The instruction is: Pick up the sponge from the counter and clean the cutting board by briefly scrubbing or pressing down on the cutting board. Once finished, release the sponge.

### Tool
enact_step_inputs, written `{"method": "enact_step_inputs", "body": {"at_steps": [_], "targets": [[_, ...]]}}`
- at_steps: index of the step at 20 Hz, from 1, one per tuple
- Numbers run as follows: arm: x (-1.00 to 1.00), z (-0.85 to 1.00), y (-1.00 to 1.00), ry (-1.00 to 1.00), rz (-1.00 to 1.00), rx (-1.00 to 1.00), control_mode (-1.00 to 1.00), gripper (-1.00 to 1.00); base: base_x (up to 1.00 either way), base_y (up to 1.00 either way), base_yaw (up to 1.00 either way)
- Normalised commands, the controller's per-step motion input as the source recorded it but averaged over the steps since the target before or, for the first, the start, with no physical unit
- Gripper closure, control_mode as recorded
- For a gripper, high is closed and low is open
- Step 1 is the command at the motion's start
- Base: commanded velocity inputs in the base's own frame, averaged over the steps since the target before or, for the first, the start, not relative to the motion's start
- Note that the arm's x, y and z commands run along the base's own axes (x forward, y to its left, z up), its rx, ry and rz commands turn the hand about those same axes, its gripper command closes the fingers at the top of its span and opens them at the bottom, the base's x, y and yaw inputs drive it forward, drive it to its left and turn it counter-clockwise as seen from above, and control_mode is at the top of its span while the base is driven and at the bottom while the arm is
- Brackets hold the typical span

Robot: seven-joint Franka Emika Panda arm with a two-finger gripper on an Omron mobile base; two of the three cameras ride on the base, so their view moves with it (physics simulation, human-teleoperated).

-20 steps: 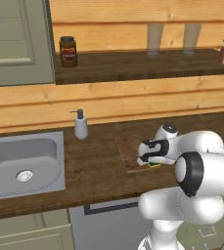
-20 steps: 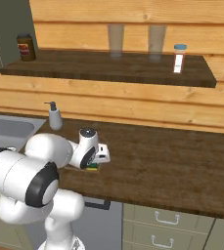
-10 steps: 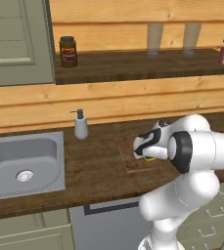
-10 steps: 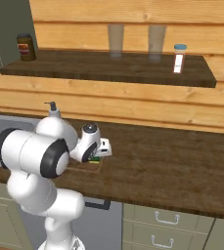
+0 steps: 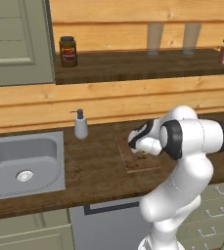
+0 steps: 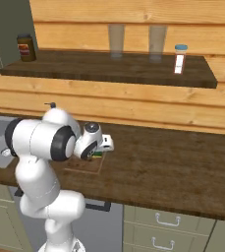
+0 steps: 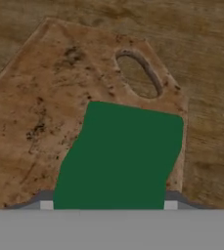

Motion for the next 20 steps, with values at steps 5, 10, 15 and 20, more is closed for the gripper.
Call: {"method": "enact_step_inputs", "body": {"at_steps": [5,10,15,20], "targets": [[0.45,0.0,0.0,-0.07,0.02,0.0,-1.0,1.0,0.0,0.0,0.0],[0.45,0.0,0.03,-0.04,0.05,0.0,-1.0,1.0,0.0,0.0,0.0],[0.17,0.0,0.13,-0.02,0.09,-0.01,-1.0,1.0,0.0,0.0,0.0],[0.09,0.0,0.2,-0.02,0.13,-0.01,-1.0,1.0,0.0,0.0,0.0]]}}
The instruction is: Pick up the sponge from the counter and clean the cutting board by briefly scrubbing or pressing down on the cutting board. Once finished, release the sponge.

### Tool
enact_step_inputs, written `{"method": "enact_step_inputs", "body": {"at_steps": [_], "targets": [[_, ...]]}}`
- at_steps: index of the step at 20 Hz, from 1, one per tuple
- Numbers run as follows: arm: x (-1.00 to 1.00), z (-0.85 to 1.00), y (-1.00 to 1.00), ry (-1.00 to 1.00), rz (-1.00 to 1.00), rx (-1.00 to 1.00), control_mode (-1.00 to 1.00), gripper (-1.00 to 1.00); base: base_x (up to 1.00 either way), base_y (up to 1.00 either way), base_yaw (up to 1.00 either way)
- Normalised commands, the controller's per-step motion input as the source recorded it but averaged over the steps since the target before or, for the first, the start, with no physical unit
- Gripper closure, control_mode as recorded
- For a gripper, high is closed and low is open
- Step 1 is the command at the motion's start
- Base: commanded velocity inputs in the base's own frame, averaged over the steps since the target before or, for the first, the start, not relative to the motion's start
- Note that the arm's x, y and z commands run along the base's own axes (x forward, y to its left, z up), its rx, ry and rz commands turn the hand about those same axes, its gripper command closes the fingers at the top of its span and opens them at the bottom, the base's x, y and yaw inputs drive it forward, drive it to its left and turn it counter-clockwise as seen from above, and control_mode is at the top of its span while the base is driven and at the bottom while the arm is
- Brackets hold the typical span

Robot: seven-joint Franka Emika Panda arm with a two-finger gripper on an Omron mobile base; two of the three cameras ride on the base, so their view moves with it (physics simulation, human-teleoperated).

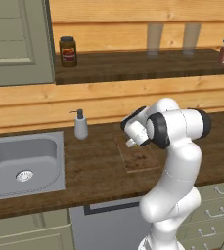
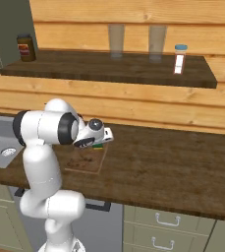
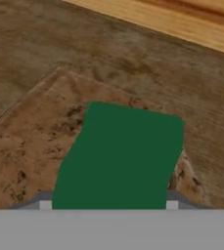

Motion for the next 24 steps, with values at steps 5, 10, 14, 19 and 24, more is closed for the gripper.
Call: {"method": "enact_step_inputs", "body": {"at_steps": [5,10,14,19,24], "targets": [[-0.09,0.0,0.13,0.0,0.16,0.0,-1.0,1.0,0.0,0.0,0.0],[-0.21,0.0,0.03,0.0,0.2,0.01,-1.0,1.0,0.0,0.0,0.0],[-0.28,0.0,0.0,0.04,0.24,0.1,-1.0,1.0,0.0,0.0,0.0],[-0.16,0.0,0.0,0.18,0.19,0.08,-1.0,1.0,0.0,0.0,0.0],[-0.18,0.0,0.02,0.2,0.25,-0.08,-1.0,1.0,0.0,0.0,0.0]]}}
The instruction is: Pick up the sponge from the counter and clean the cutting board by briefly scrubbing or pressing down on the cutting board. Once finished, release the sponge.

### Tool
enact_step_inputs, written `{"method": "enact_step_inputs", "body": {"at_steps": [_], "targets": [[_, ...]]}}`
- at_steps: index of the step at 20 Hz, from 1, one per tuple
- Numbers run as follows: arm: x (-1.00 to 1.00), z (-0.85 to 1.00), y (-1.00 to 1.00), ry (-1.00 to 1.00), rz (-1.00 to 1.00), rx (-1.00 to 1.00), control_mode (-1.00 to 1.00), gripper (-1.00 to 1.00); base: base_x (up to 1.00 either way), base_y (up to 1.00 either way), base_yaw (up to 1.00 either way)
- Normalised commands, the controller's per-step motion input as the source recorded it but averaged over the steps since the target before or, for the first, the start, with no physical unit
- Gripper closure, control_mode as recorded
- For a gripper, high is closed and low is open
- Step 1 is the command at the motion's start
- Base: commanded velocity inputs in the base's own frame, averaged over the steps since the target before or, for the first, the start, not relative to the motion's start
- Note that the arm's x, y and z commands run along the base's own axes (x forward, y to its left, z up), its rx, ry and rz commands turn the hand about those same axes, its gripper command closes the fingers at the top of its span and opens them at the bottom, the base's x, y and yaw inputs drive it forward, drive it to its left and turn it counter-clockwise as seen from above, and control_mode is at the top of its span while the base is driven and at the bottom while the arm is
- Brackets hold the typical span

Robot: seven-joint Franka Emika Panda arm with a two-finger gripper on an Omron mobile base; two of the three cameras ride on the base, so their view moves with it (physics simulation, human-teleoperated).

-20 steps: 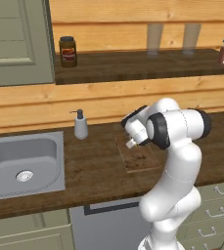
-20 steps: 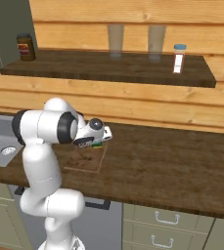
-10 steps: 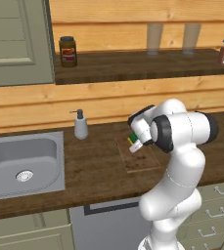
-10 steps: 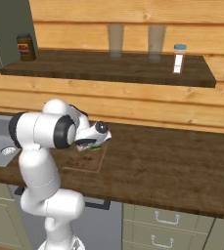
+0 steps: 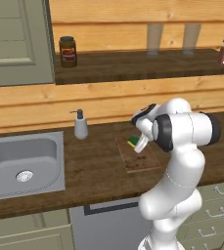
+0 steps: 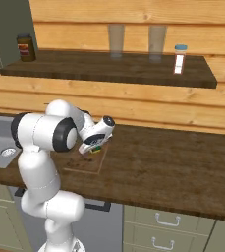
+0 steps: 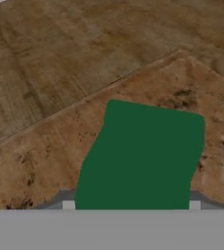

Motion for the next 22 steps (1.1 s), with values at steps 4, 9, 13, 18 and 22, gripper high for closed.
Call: {"method": "enact_step_inputs", "body": {"at_steps": [4,9,13,18,22], "targets": [[-0.25,0.0,0.17,0.05,0.27,-0.38,-1.0,1.0,0.0,0.0,0.0],[-0.6,0.0,0.17,-0.02,0.11,-0.28,-1.0,1.0,0.0,0.0,0.0],[-0.97,0.0,0.03,-0.21,0.0,-0.1,-1.0,1.0,0.0,0.0,0.0],[-0.99,-0.02,0.0,-0.11,0.01,0.0,-1.0,1.0,0.0,0.0,0.0],[-0.79,-0.12,0.0,0.0,0.06,0.04,-1.0,1.0,0.0,0.0,0.0]]}}
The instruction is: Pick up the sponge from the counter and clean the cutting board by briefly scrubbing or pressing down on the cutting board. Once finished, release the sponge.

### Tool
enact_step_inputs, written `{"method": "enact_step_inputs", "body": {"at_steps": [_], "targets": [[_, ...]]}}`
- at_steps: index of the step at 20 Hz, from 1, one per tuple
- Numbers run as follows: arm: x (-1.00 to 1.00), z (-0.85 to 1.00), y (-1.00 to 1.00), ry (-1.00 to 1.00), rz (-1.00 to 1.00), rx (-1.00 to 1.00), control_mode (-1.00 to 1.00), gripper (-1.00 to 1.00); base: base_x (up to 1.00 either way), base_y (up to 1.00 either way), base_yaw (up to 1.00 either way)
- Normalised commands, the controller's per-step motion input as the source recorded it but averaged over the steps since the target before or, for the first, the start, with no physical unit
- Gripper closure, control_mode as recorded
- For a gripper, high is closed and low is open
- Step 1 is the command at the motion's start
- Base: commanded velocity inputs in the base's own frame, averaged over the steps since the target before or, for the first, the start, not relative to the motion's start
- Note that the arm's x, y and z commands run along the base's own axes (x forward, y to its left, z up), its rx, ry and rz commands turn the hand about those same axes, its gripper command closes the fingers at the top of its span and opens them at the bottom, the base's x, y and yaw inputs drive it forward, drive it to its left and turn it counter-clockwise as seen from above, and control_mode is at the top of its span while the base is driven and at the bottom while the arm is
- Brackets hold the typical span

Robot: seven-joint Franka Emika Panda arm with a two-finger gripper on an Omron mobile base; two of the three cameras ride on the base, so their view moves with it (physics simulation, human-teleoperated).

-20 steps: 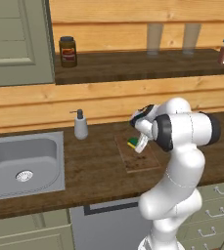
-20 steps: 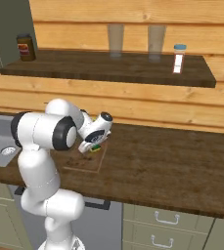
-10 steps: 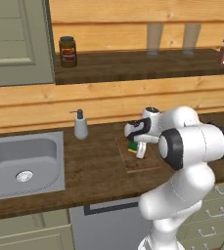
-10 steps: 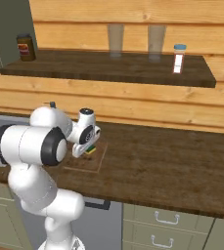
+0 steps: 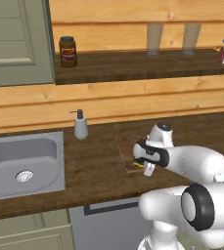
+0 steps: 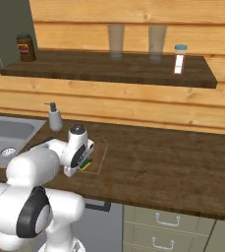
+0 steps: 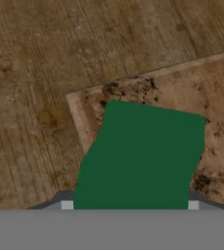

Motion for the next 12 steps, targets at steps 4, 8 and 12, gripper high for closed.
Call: {"method": "enact_step_inputs", "body": {"at_steps": [4,8,12], "targets": [[-0.27,-0.08,0.0,0.02,0.08,0.08,-1.0,1.0,0.0,0.0,0.0],[0.02,0.0,0.04,0.07,0.1,0.11,-1.0,1.0,0.0,0.0,0.0],[0.17,0.0,0.18,0.14,0.21,0.1,-1.0,1.0,0.0,0.0,0.0]]}}
